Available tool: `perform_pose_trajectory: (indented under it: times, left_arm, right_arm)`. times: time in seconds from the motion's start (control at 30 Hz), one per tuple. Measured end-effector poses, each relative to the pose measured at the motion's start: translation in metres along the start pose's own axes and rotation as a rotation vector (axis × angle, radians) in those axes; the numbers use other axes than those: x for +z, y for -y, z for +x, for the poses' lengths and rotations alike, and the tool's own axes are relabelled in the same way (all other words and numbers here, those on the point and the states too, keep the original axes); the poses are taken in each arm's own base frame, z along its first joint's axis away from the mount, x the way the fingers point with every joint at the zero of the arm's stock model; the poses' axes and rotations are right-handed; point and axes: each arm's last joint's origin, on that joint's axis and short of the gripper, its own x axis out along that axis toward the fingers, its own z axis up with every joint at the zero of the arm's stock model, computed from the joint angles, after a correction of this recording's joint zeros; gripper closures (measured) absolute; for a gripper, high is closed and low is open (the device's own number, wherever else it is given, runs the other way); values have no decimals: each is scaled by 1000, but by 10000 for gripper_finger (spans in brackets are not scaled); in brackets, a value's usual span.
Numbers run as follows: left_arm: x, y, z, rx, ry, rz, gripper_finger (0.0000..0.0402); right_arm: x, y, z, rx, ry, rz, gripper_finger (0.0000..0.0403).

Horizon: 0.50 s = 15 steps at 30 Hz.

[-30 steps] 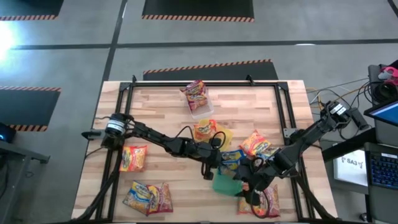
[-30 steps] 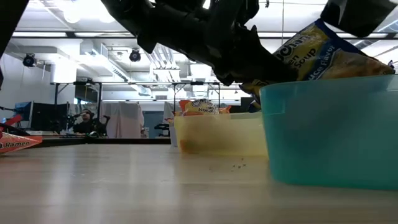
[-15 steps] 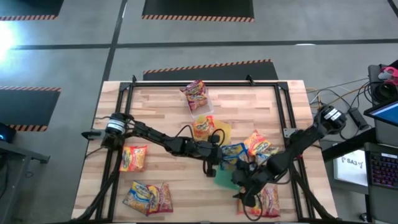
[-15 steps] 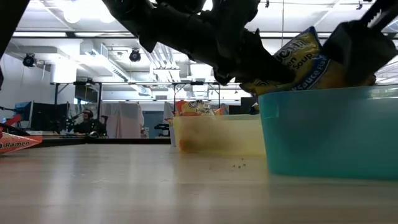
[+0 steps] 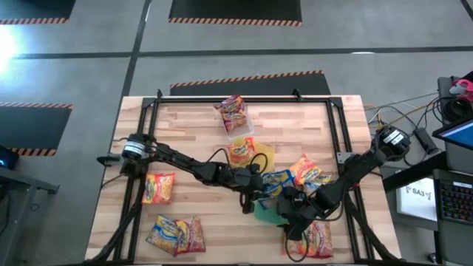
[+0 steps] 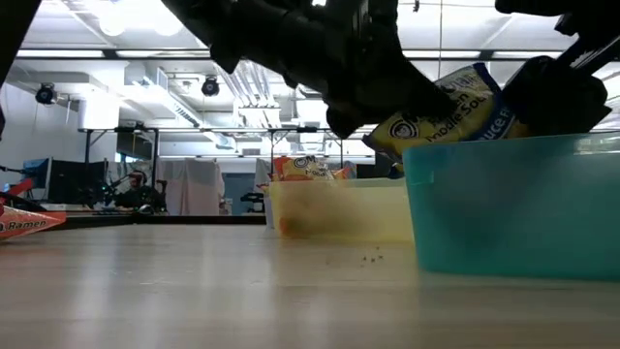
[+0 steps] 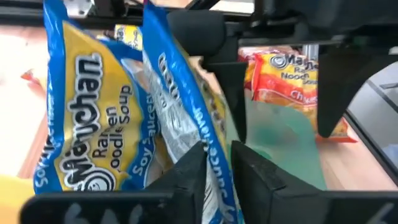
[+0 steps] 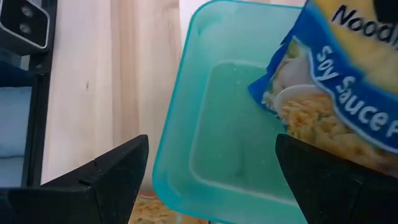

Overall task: Sort Maruchan noodles
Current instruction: Put the blue noodle pack into the green bin

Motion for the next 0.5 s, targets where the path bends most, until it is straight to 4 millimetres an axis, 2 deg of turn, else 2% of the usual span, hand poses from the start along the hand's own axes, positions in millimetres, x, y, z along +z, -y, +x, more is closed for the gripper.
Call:
perform_pose_trajectory:
  times: [0.2,0.27,0.37,0.5]
  left_arm:
    - [7,1,-7,-7,8,3,303]
    - [6,3,-8,-67,-20,-16,294]
    - [3,8,-10,-150,-75,-66,286]
    - [-1,11,-10,-132,-113,-69,286]
  right_arm:
    - [-1,2,0,-38,7,-3,62]
    - [-1,3,0,-45,7,-3,62]
    - [-1,3,0,-58,15,-6,62]
    - [-1,6,0,-106,23,-9,62]
